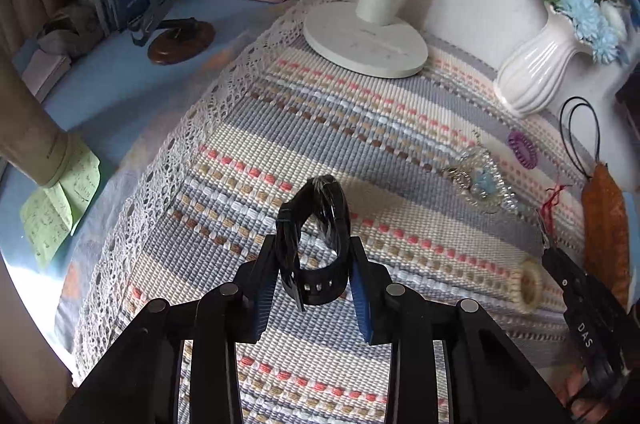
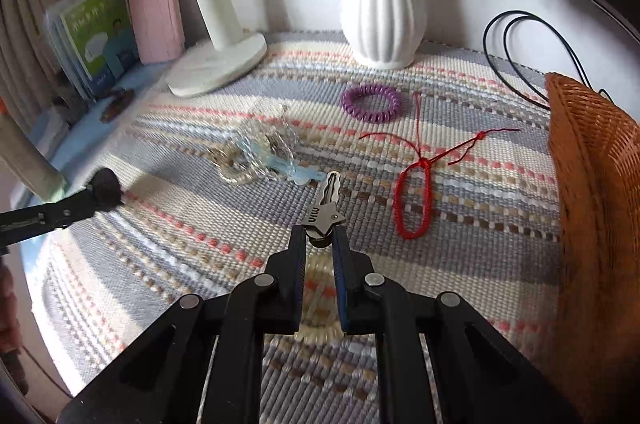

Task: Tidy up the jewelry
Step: 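Grasp the black watch with the left tool while the right tool grasps the silver key, then carry the watch in the left tool and key in the right tool to the wicker basket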

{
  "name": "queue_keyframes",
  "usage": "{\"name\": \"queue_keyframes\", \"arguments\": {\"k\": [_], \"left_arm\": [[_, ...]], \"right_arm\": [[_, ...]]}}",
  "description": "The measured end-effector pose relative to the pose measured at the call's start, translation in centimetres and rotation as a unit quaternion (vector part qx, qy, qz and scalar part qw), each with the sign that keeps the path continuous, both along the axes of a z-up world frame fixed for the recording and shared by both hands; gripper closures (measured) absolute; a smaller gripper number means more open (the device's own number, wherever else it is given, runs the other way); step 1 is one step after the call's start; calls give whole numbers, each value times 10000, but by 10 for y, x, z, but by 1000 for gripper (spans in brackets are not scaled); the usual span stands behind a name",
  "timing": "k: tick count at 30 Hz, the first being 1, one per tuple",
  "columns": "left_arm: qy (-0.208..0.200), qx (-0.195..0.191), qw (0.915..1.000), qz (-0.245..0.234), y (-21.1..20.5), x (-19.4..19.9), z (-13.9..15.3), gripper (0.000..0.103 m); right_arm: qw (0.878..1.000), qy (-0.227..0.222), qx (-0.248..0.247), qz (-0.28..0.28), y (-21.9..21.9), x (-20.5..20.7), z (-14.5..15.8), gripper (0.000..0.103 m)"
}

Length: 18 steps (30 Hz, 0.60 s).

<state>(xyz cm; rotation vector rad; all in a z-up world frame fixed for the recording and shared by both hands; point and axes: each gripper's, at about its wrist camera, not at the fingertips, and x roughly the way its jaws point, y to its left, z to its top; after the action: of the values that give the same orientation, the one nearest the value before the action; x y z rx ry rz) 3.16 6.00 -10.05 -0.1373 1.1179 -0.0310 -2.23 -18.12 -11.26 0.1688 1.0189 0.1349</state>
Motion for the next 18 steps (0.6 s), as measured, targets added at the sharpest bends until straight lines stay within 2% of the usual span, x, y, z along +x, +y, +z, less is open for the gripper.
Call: {"name": "queue_keyframes", "arguments": {"k": [2,5,6,10,13,18], "left_arm": [[31,-221,9997,-81,-1,1,4,69],[66,-618,9978,-214,-4,-5,12,69],[56,-699,9972,-277,-9,-6,14,69],[-15,-795,9953,-555,-33,-8,23,69],[-78,-843,9937,-737,-49,-10,29,69],[-150,-905,9920,-871,-69,-10,35,70]], "right_arm": [[9998,-136,117,-29,-7,-6,11,89],[9988,-339,350,-26,-18,-16,26,102],[9983,-423,408,-45,-22,-20,32,102],[9969,-612,465,-153,-36,-27,44,102],[9947,-691,706,-276,-50,-33,49,102],[9940,-642,822,-323,-61,-38,46,102]]}}
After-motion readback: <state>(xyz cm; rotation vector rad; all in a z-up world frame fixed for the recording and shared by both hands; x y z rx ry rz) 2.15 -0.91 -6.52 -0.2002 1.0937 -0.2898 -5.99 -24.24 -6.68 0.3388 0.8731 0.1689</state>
